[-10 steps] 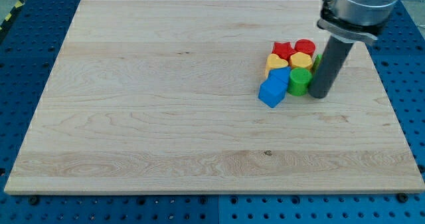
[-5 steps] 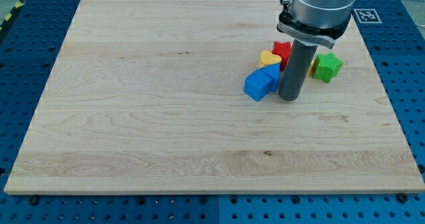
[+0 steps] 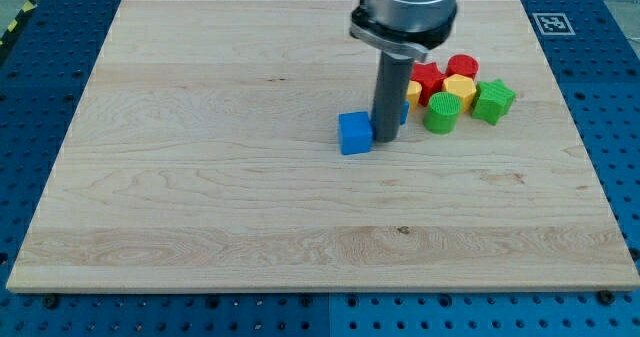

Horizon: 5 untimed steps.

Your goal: Slide the blue cube towards the bottom left

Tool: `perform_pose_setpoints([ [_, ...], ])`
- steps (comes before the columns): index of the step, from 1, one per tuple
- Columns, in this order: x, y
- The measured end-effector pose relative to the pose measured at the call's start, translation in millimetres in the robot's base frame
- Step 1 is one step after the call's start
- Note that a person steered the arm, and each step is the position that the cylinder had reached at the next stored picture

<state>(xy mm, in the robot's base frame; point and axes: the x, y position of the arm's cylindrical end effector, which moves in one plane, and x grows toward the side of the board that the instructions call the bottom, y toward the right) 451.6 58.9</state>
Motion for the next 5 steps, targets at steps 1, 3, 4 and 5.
perform_pose_setpoints([
  [1, 1, -25],
  [3, -1, -79],
  [4, 14, -110],
  [5, 32, -140],
])
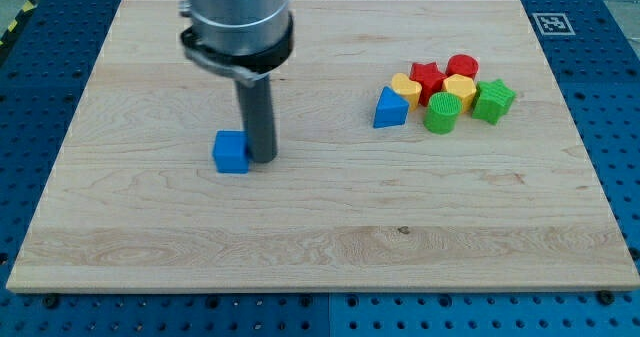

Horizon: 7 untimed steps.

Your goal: Slide the blue cube towards the bottom left

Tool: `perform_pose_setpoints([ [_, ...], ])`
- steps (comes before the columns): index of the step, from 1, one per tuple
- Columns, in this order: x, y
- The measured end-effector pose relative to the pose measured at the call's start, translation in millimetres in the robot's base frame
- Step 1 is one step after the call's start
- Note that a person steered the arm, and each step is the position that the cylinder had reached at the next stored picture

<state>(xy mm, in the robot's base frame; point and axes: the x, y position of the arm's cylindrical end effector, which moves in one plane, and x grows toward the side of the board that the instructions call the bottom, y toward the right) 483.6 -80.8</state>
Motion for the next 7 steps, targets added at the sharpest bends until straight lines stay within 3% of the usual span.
perform_pose_setpoints([
  [3, -11, -88],
  [5, 10, -104],
  [7, -20, -126],
])
